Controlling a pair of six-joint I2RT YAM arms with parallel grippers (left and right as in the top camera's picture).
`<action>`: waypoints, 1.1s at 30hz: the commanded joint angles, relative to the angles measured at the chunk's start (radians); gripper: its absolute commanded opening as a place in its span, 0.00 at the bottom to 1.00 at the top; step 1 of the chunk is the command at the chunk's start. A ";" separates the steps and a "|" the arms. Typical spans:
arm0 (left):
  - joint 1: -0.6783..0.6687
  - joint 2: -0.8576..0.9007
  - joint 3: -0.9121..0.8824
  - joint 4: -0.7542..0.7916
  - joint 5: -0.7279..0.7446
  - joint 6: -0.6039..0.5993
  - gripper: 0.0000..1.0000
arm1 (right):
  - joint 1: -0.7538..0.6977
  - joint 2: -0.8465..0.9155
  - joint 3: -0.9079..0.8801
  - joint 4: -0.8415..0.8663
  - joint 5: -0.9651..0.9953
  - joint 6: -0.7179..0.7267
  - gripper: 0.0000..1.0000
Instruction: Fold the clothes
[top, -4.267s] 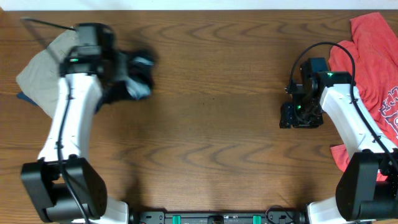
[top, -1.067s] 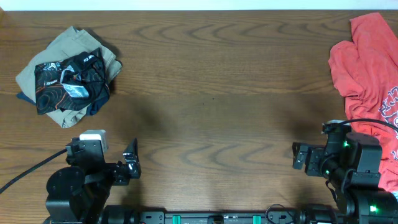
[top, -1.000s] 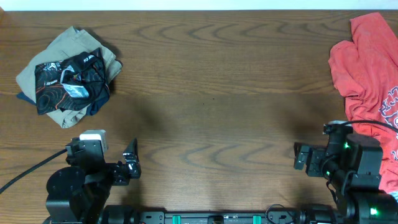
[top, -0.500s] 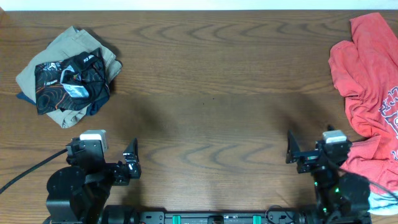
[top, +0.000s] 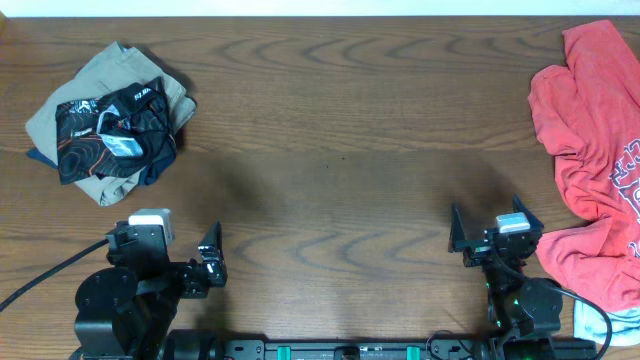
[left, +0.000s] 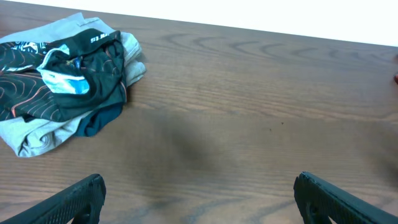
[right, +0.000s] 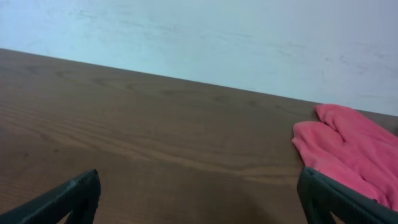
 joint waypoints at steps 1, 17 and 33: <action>0.001 0.000 -0.002 0.003 -0.008 0.006 0.98 | 0.012 -0.009 -0.004 -0.002 0.014 -0.015 0.99; 0.001 0.000 -0.002 0.003 -0.008 0.006 0.98 | 0.012 -0.009 -0.004 -0.002 0.014 -0.015 0.99; 0.000 -0.012 -0.002 0.003 -0.008 0.006 0.98 | 0.012 -0.009 -0.004 -0.002 0.014 -0.015 0.99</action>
